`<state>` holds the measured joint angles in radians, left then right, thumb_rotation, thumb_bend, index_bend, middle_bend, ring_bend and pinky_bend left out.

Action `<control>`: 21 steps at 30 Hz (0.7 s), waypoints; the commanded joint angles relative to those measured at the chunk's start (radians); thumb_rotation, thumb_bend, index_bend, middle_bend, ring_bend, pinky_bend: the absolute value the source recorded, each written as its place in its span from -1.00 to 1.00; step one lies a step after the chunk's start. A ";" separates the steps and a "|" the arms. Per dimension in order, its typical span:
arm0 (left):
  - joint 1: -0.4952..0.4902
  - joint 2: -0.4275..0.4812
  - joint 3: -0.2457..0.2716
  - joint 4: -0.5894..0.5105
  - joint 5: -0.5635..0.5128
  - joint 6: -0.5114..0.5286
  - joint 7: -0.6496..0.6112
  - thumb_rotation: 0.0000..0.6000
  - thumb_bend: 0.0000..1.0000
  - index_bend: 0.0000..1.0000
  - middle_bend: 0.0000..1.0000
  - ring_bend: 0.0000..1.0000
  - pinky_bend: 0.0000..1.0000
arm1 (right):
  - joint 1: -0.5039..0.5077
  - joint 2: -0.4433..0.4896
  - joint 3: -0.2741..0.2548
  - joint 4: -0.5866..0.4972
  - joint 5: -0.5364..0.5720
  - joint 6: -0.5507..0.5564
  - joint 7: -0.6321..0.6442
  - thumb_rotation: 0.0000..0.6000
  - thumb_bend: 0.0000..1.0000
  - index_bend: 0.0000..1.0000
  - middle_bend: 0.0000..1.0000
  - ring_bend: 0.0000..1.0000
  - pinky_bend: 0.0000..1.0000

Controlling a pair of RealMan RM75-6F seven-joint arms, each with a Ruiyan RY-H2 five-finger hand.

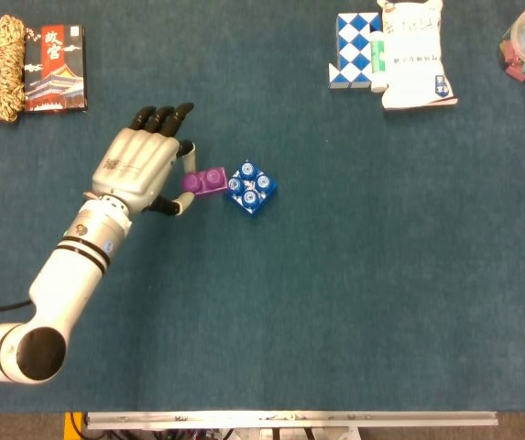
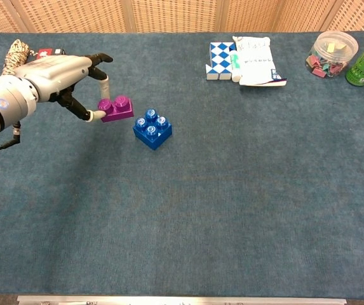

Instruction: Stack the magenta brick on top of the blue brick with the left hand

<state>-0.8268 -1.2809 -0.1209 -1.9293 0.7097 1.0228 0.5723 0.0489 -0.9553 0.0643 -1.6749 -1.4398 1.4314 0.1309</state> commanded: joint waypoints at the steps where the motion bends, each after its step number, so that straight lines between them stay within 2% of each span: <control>1: -0.020 -0.017 -0.009 0.006 -0.039 -0.003 0.008 1.00 -0.35 0.07 -1.00 -1.00 -0.92 | -0.001 0.002 0.001 0.001 0.002 0.001 0.005 1.00 -0.33 -0.24 -0.40 -0.47 -0.19; 11: -0.080 -0.107 -0.027 0.002 -0.186 0.131 0.131 1.00 -0.35 0.08 -1.00 -1.00 -0.92 | -0.001 0.007 0.002 0.001 0.010 -0.007 0.009 1.00 -0.33 -0.24 -0.40 -0.47 -0.19; 21: -0.133 -0.199 -0.068 0.022 -0.308 0.247 0.227 1.00 -0.35 0.12 -1.00 -1.00 -0.92 | 0.000 0.021 0.006 0.003 0.026 -0.021 0.034 1.00 -0.33 -0.24 -0.40 -0.47 -0.19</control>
<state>-0.9543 -1.4734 -0.1835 -1.9112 0.4079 1.2632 0.7942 0.0485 -0.9358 0.0700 -1.6723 -1.4145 1.4118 0.1635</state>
